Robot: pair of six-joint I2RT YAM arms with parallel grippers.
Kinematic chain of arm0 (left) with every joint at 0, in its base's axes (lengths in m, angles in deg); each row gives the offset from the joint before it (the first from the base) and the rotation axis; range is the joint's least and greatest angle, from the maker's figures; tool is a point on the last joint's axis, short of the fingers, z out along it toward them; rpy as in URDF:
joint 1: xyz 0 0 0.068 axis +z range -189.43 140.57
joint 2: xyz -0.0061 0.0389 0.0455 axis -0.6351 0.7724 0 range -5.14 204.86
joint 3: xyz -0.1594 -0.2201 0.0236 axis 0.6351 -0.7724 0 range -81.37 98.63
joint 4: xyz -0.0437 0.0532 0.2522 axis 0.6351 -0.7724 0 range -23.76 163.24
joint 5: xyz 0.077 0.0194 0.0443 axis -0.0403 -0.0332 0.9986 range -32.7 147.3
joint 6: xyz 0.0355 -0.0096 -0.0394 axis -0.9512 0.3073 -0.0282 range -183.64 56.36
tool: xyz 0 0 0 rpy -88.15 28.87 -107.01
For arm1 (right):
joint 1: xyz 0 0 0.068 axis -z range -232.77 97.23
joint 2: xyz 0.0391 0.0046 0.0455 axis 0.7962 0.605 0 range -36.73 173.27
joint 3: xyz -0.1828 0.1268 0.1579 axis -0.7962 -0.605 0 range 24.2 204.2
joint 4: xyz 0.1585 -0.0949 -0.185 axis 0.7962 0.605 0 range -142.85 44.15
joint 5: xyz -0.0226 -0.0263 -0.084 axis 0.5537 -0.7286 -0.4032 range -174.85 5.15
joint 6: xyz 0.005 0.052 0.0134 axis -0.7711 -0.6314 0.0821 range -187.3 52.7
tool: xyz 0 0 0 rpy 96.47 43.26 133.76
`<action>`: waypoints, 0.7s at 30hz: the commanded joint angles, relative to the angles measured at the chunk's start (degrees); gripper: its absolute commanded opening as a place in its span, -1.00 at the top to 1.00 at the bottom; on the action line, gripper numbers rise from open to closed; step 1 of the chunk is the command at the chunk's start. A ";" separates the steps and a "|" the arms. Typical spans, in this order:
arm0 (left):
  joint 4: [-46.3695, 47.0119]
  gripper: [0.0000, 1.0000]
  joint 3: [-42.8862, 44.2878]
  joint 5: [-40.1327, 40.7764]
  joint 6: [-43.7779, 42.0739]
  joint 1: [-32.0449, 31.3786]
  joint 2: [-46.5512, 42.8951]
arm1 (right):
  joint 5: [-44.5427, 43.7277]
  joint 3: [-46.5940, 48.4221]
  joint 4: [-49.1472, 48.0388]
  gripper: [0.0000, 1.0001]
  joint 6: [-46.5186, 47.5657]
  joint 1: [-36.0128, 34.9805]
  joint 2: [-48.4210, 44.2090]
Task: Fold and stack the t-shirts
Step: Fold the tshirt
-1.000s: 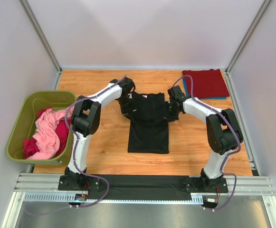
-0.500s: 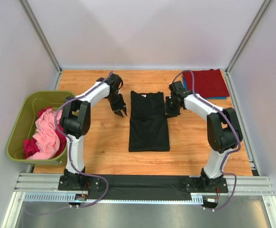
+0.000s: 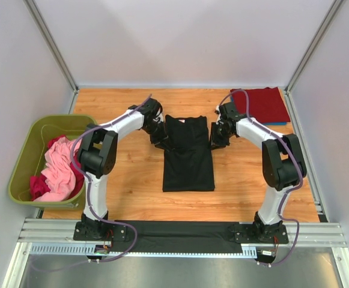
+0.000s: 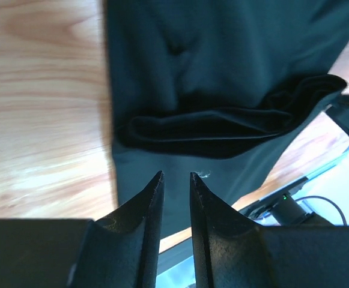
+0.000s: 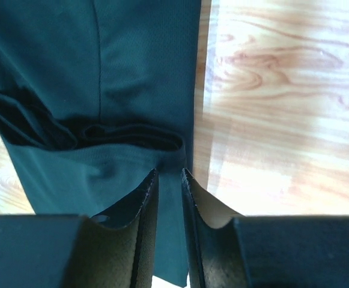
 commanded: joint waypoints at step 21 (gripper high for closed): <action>-14.62 0.28 18.30 11.61 -1.99 -0.33 4.86 | -2.51 5.93 5.01 0.45 -0.58 0.86 -0.71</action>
